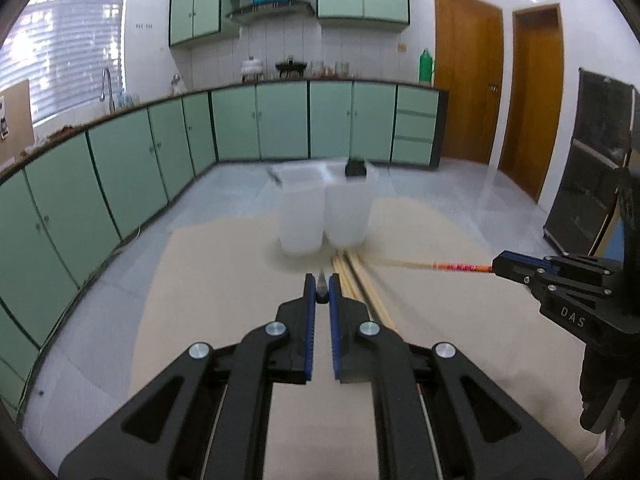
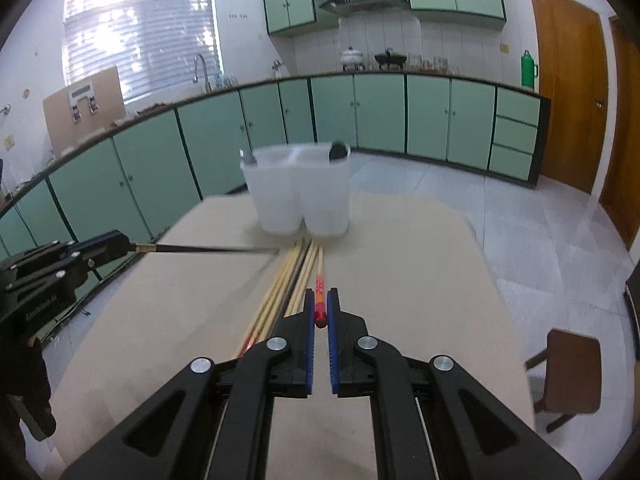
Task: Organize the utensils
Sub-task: 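Carry both chopsticks into the holder and open both tools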
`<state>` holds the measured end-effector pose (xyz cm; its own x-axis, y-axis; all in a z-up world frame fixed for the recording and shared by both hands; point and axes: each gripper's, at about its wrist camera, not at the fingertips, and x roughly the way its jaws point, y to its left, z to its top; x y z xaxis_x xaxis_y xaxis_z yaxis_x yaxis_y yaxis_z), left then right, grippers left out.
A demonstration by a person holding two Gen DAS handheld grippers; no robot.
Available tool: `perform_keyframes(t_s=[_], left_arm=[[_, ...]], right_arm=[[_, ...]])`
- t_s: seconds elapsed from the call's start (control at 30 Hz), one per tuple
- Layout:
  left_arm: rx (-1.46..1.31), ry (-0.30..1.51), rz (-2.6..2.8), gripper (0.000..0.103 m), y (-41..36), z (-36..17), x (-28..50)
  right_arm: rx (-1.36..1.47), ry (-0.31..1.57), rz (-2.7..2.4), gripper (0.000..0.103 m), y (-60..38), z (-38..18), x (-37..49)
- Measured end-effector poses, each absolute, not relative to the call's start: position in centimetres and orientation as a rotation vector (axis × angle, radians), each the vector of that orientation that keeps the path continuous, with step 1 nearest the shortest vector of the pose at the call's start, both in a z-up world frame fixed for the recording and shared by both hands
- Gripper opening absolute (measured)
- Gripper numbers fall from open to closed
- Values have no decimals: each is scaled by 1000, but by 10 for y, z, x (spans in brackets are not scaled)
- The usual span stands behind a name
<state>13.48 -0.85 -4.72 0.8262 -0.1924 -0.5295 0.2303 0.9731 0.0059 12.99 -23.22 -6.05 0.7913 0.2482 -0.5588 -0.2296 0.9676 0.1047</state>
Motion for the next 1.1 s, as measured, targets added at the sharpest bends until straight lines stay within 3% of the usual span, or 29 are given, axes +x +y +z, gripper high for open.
perform_keyframes(t_s=[0.57,1.1], left_arm=[[22,482,-293,6,-6,5,187],[20,235,-300,6,-12,101,218]], right_arm=[[-13,567,344,5,-233,17,199],[-10,387,399,5,-236,126,234]])
